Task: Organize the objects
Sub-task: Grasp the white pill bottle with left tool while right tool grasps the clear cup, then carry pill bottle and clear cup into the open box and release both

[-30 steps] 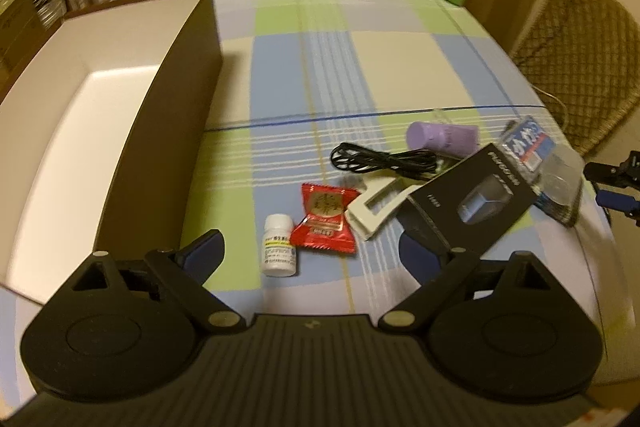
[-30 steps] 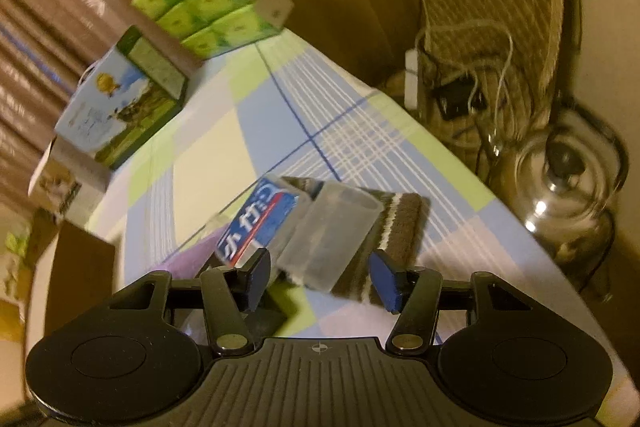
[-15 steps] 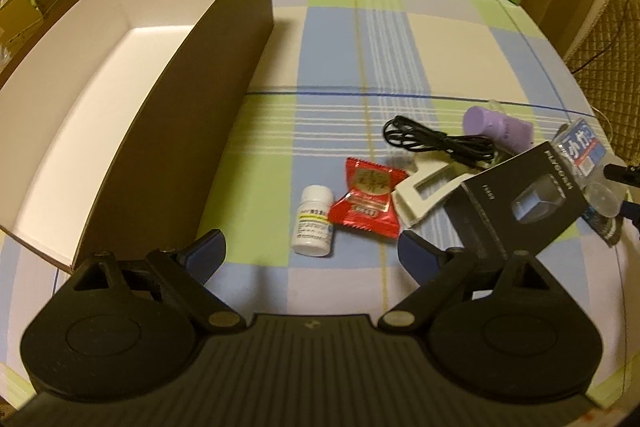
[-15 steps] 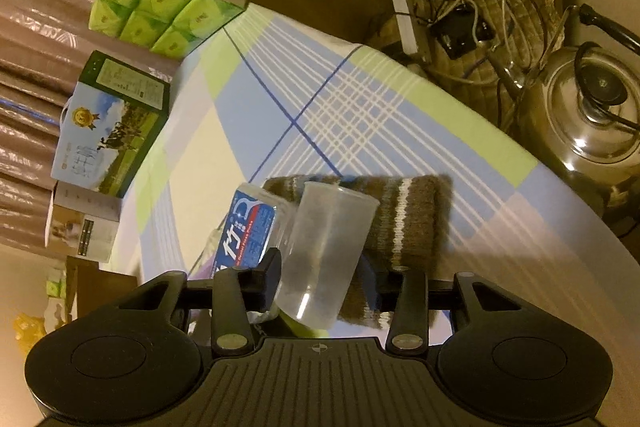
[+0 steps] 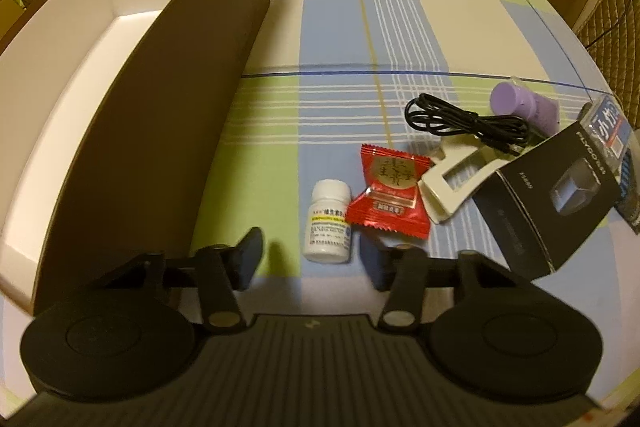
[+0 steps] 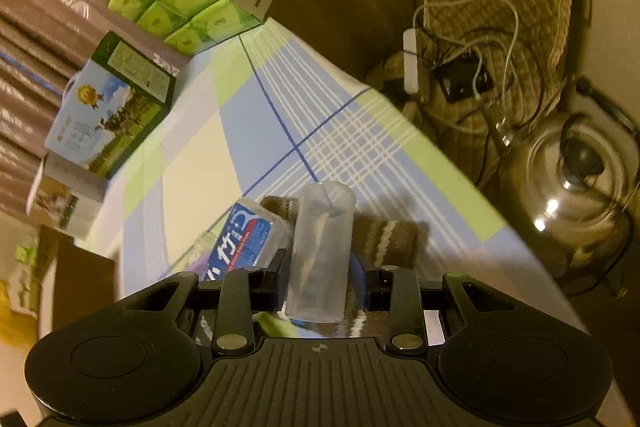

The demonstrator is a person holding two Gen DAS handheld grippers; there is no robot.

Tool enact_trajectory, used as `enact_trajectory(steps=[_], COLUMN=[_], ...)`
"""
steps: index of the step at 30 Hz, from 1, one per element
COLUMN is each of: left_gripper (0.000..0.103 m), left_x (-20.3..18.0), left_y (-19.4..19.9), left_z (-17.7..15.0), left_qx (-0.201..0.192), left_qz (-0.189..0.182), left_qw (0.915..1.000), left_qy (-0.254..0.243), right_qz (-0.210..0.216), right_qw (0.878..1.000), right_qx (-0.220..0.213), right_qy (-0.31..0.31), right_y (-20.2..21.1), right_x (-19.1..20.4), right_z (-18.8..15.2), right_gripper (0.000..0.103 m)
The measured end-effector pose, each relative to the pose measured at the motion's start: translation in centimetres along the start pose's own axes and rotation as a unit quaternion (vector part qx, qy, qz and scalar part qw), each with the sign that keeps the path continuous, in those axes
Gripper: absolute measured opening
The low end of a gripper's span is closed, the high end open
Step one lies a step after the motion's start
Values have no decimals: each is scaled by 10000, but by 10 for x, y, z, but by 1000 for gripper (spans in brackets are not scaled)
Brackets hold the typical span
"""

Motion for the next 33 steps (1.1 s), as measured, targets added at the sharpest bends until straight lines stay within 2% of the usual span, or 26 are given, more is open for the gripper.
enact_trajectory(steps=[5,10,17,26,33], left_gripper=[39,23,23,23,23], left_x=[1,1,2,4,16], left_y=[-12,-19,-10,39,89], left_z=[2,3,1,0,6], left_qx=[140,117,48,-265,-682], left_qz=[-38,-207,-319,-631,-836], left_qw=[9998,9996,9994,9977,9940], left_qy=[-143,-177,-117,32,156], right_qz=[-127,-218,-146,362,1114], right_qw=[9993,9972,9940,9884,9706], right_qx=[-69,14,165,193,366], right_qy=[357,716,1075,1461,2103], right_y=[6,12,23,45,61], right_x=[4,8,14,50,118], right_z=[-2,-11,-23,-37,-65], right_gripper=[30,29,30,30,30])
Point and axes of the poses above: each gripper's, at about its wrist camera, not at the fingertips, and y roughly against the way its jaws point, x to its left, z to its top, the point moved 4 cm from there along -y, roughly the way its jaws point, and after that the axes turned 11 degrees about -z, right-handed, at the moved point
